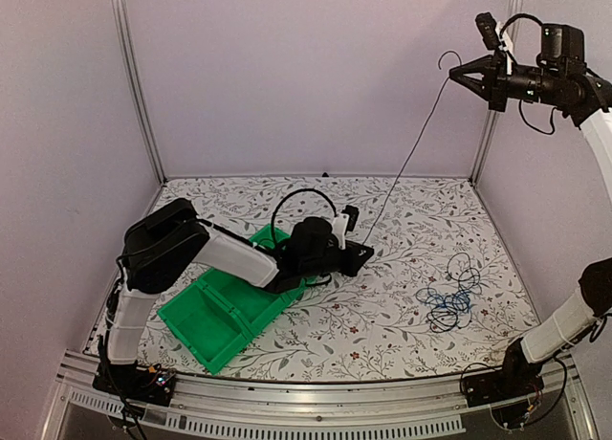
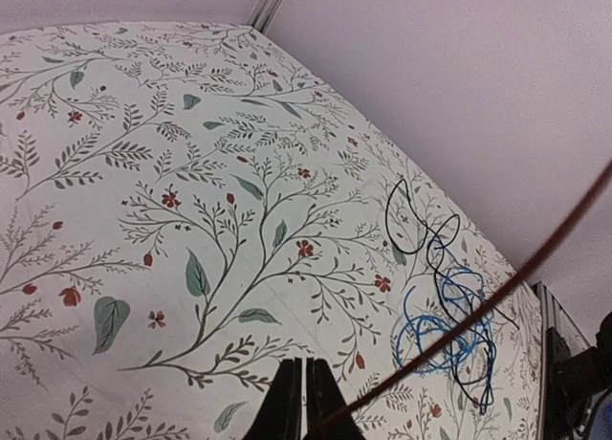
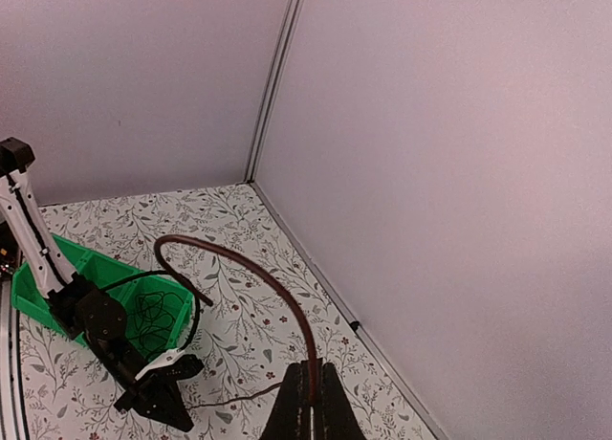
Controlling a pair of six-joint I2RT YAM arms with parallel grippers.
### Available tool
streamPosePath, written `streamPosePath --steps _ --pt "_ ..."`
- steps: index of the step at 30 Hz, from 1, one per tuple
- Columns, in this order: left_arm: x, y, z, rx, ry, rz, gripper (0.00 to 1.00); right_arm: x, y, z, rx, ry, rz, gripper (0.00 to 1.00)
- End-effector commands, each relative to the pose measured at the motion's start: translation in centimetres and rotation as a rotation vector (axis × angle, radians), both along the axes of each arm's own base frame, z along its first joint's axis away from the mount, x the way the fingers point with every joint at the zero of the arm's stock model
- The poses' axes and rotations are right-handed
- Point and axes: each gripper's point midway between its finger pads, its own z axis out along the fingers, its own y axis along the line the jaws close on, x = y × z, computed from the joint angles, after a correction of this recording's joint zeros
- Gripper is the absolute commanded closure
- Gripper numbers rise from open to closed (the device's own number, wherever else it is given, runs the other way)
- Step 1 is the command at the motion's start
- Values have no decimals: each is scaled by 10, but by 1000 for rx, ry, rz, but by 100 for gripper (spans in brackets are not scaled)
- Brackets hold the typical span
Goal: Untangle the cables
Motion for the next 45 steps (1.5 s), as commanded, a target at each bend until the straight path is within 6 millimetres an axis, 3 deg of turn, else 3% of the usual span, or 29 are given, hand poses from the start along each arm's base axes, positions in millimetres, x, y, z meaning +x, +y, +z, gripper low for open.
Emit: streamPosePath --steps 1,5,11,14,21,25,28,31,35,45 --pt "-21 0 -33 43 53 -47 100 -9 -24 55 50 -166 -98 100" --pt "-30 0 -40 62 54 -66 100 -6 -27 60 58 -175 -108 100" --pt "-33 1 -29 66 18 -66 100 9 -30 42 58 -127 -143 100" --pt "-35 7 -19 67 -3 -63 100 18 -32 26 50 -105 -166 100" --pt "-38 27 32 82 -111 -43 100 30 -28 -39 19 12 -144 100" --pt "-40 33 59 105 -126 -43 80 32 -17 -64 9 73 -105 100" --pt "-42 44 75 117 -133 -27 68 27 3 -79 -15 98 -56 100" --pt "-34 67 78 156 -115 55 58 17 37 -94 -83 96 2 100" --pt "-23 105 88 194 -96 129 52 6 77 -104 -131 82 82 100" --pt "8 235 113 409 -31 474 47 -18 153 -80 -119 44 286 100"
